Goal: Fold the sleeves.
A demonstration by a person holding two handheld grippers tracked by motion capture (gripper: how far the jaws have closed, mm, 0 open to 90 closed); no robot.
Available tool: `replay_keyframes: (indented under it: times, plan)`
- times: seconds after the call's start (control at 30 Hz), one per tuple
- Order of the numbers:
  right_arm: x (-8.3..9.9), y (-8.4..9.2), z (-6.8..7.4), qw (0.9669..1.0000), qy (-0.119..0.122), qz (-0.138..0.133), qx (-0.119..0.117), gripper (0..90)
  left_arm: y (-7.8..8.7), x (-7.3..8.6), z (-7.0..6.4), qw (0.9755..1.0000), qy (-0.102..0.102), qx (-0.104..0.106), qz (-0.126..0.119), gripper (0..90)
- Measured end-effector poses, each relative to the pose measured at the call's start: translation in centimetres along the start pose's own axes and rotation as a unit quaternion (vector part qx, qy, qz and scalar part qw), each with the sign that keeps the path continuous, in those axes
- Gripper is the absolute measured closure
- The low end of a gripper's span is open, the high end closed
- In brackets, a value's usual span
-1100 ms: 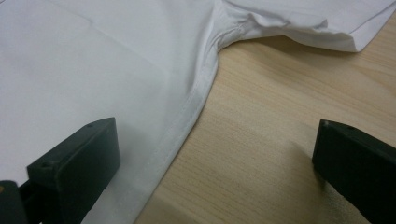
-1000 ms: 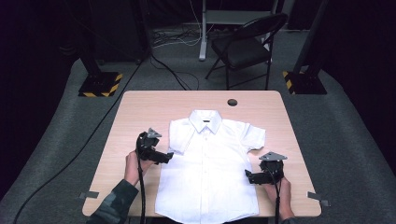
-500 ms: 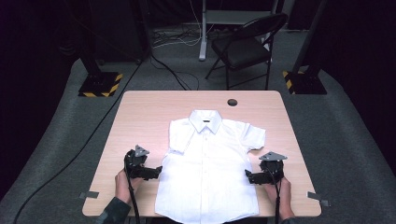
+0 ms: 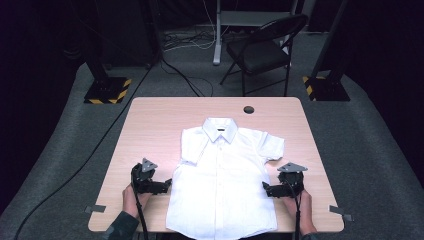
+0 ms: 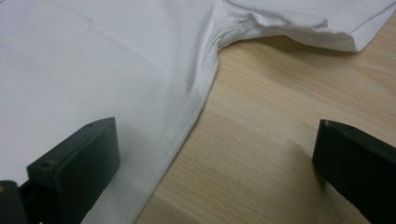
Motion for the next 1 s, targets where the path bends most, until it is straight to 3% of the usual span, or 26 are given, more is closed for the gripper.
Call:
replay_keyframes:
  times: [0.57,1.0]
  plan:
    - [-0.1,0.2,0.3,0.9995,0.015,-0.005,0.029,0.0,-0.1,-0.1,-0.1,0.9999,0.008,-0.008,0.0,0.0]
    - [-1.0,1.1,-0.3,0.9997,-0.023,-0.005,0.011,0.0,-0.2,-0.1,-0.1,0.9999,0.009,-0.009,-0.001,0.0]
Point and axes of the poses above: each handheld gripper's, and its own axes: y roughly backward along the jaws, x roughly out of its underside, z roughly to its left, the point moved 4 cm from there along -y, roughly forward along the jaws, and after that the axes turned 4 degrees about -z, right-handed, at the moved point
